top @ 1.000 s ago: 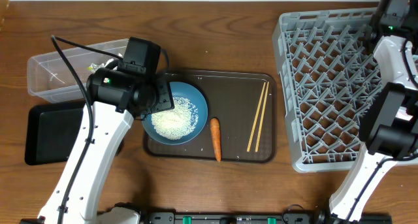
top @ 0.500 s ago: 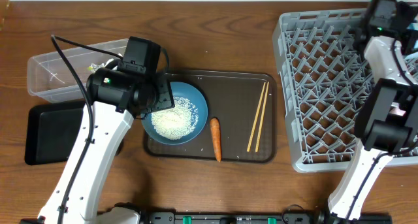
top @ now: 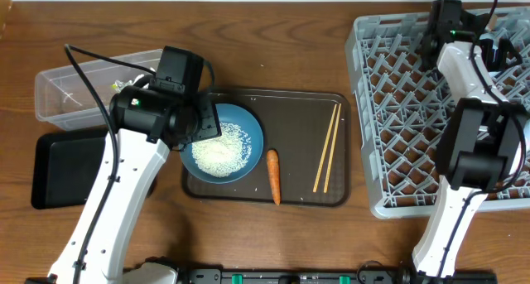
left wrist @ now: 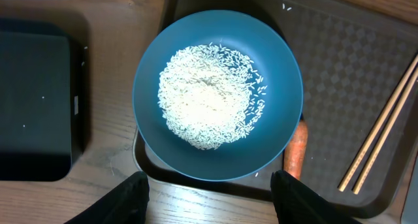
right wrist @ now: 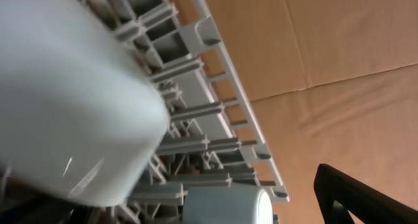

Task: Sort waste into correct bins and load items into the dishwasher rack
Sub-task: 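Move the right gripper back to the wooden chopsticks on the tray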

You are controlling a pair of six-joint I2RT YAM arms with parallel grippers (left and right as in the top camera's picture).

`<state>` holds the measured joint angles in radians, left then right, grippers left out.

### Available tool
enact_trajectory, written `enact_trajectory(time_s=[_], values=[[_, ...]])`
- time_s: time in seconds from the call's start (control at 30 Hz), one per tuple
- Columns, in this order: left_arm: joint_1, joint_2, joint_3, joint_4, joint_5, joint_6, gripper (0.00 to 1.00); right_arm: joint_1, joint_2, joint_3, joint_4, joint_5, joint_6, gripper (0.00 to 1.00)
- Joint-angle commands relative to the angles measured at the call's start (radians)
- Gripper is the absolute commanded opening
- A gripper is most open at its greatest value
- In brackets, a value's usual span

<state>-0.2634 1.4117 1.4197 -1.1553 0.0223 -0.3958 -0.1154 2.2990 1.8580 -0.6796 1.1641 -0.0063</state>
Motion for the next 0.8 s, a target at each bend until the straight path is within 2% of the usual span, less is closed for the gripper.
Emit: enact_trajectory(time_s=[0.0, 0.17, 0.3, 0.43, 0.53, 0.63, 0.77], values=[[0.005, -0.001, -0.002, -0.003, -0.011, -0.008, 0.61, 0.003, -0.046, -0.009, -0.050, -0.191, 0.077, 0.99], [0.005, -0.001, -0.002, -0.003, -0.012, -0.008, 0.61, 0.005, -0.180, -0.009, -0.119, -0.385, 0.080, 0.99], [0.005, -0.001, -0.002, -0.003, -0.012, -0.008, 0.61, 0.013, -0.293, -0.009, -0.225, -0.620, 0.080, 0.99], [0.005, -0.001, -0.002, -0.003, -0.012, -0.008, 0.61, 0.031, -0.395, -0.009, -0.357, -1.058, 0.054, 0.99], [0.005, -0.001, -0.002, -0.005, -0.012, -0.008, 0.61, 0.052, -0.433, -0.009, -0.449, -1.312, 0.043, 0.93], [0.005, -0.001, -0.002, -0.019, -0.012, -0.008, 0.61, 0.113, -0.443, -0.009, -0.538, -1.405, 0.043, 0.92], [0.005, -0.001, -0.002, -0.041, -0.012, -0.008, 0.61, 0.229, -0.441, -0.017, -0.628, -1.373, 0.055, 0.90]])
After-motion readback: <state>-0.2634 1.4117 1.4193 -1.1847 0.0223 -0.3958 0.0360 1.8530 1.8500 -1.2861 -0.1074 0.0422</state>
